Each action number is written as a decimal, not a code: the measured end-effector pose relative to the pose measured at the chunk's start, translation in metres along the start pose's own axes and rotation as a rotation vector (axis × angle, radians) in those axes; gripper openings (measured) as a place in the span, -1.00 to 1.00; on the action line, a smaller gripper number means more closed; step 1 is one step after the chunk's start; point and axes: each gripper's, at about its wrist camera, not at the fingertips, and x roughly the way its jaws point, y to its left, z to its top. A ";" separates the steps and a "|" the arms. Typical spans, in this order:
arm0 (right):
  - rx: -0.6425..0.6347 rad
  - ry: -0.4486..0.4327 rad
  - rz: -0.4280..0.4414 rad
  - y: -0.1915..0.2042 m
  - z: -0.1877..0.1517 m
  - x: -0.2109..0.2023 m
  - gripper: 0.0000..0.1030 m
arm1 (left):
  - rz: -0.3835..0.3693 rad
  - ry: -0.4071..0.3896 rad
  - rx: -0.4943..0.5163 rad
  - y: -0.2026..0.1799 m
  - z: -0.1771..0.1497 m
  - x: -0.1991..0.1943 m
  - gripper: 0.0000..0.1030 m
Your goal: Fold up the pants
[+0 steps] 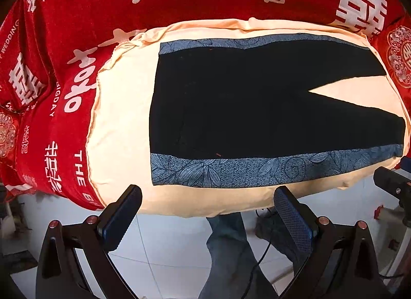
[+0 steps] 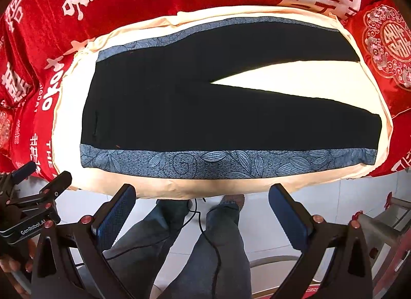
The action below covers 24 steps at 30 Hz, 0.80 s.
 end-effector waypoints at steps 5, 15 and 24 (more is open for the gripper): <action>-0.003 -0.001 -0.005 0.000 -0.001 0.000 1.00 | 0.008 -0.007 -0.001 0.001 0.000 -0.002 1.00; -0.017 -0.001 -0.010 0.000 -0.001 0.000 1.00 | 0.026 -0.012 -0.007 0.000 -0.001 -0.005 1.00; -0.035 -0.004 -0.008 0.000 -0.002 0.001 1.00 | 0.045 -0.006 -0.010 -0.005 -0.003 -0.006 1.00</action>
